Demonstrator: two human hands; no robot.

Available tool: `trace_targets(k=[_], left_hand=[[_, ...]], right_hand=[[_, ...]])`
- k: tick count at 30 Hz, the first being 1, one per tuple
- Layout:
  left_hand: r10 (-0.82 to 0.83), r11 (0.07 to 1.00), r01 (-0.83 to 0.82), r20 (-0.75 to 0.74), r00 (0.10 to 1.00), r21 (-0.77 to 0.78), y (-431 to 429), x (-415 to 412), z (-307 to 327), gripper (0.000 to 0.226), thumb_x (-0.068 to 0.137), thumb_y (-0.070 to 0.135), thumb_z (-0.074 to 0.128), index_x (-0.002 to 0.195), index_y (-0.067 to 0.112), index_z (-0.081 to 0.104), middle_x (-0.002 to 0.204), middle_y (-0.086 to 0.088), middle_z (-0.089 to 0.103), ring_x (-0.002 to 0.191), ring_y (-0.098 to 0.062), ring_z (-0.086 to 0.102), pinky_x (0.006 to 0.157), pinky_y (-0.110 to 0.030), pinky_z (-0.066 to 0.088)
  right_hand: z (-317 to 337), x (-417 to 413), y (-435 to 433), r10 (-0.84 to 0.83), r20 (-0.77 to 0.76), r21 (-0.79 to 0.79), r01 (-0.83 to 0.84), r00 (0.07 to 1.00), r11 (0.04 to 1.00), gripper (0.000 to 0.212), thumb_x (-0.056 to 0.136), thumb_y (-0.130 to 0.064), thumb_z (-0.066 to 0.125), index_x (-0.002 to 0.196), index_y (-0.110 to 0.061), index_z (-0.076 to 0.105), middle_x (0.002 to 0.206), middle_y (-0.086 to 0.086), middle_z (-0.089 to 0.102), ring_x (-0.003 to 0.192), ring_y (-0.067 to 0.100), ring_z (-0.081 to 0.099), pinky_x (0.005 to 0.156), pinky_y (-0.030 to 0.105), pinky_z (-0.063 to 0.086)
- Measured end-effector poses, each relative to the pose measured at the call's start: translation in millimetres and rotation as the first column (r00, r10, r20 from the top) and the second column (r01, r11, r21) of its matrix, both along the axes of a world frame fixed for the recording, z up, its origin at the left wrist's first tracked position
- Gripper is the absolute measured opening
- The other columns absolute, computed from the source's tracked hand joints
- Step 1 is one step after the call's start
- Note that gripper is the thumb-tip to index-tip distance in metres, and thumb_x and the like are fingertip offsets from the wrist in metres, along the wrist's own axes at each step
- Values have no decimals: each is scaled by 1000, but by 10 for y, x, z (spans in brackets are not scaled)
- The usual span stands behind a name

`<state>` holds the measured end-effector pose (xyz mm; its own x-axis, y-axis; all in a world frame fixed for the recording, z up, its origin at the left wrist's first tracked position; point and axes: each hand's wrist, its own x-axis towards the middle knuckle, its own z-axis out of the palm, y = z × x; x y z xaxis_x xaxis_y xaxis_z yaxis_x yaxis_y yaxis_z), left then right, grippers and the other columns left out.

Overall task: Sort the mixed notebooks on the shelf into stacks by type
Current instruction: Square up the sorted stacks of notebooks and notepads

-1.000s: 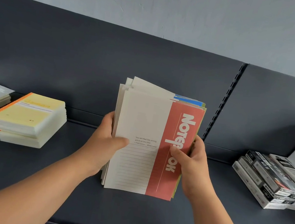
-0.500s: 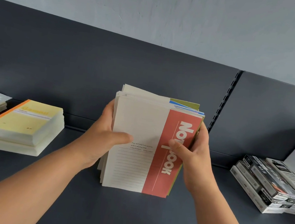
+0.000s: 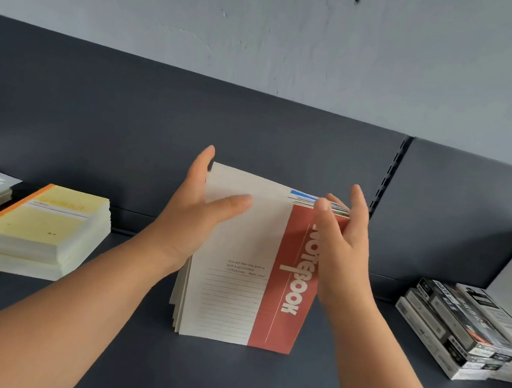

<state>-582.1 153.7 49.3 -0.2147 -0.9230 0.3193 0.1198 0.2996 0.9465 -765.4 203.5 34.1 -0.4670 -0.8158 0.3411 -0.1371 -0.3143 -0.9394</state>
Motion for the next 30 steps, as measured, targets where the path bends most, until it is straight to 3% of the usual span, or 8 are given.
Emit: trace_targets(k=[5, 7, 10, 14, 20, 23, 26, 30], left_hand=[[129, 982, -130, 18, 992, 139, -27, -92, 146, 41, 92, 49, 53, 127, 29, 50, 118, 16, 50, 99, -1, 50, 79, -23, 38], [191, 973, -195, 43, 981, 121, -47, -143, 144, 28, 95, 45, 50, 103, 19, 54, 96, 9, 53, 81, -8, 49, 69, -26, 40], [257, 965, -258, 22, 966, 55, -45, -199, 104, 22, 97, 32, 47, 102, 11, 52, 87, 7, 50, 76, -11, 46, 64, -27, 38], [261, 965, -261, -9, 965, -13, -74, -175, 127, 16, 97, 29, 46, 102, 16, 53, 92, 5, 55, 83, -13, 51, 70, -29, 43], [158, 985, -152, 82, 984, -83, -170, -99, 104, 37, 99, 32, 46, 135, 41, 46, 114, 19, 52, 103, 6, 50, 83, -17, 38], [173, 978, -154, 135, 976, -143, -184, -67, 100, 30, 99, 33, 47, 128, 34, 56, 109, 28, 53, 98, 16, 48, 78, -7, 33], [192, 968, -128, 306, 932, -215, -218, 28, 114, 18, 100, 40, 42, 109, 37, 57, 100, 19, 53, 92, 0, 49, 82, -16, 36], [214, 967, -104, 515, 830, -233, -289, 112, 167, 44, 102, 43, 29, 140, 30, 47, 141, 20, 45, 134, -3, 36, 102, -20, 25]], right_hand=[[134, 53, -11, -69, 132, 98, 56, 989, 994, 33, 93, -50, 56, 116, -26, 56, 98, 3, 74, 88, 24, 74, 83, 52, 59], [158, 82, -13, -79, 155, 114, 61, 985, 992, 22, 95, -46, 54, 100, -25, 56, 90, 5, 75, 81, 26, 73, 80, 51, 60], [166, 139, -20, -101, 152, 92, 87, 983, 992, 16, 97, -39, 51, 94, -23, 53, 87, 9, 73, 74, 23, 68, 78, 53, 58], [209, 120, -39, -73, 138, 44, 67, 988, 997, 11, 98, -35, 50, 97, -24, 53, 92, 13, 73, 76, 25, 69, 76, 54, 57], [193, 48, -78, -14, 21, 64, 13, 1000, 998, 22, 95, -35, 55, 117, -38, 52, 101, 4, 69, 86, 24, 73, 78, 51, 60], [203, 16, -97, -14, -16, 53, 15, 1000, 998, 23, 95, -33, 56, 116, -43, 57, 115, -4, 65, 92, 21, 72, 82, 48, 60], [227, -27, -106, -28, -150, 111, 44, 988, 993, 35, 91, -47, 49, 123, -38, 61, 119, -6, 67, 105, 17, 68, 93, 46, 55], [254, -112, -138, -16, -268, 170, 64, 963, 983, 38, 100, -41, 35, 128, -33, 59, 121, -5, 67, 109, 17, 65, 96, 45, 53]])
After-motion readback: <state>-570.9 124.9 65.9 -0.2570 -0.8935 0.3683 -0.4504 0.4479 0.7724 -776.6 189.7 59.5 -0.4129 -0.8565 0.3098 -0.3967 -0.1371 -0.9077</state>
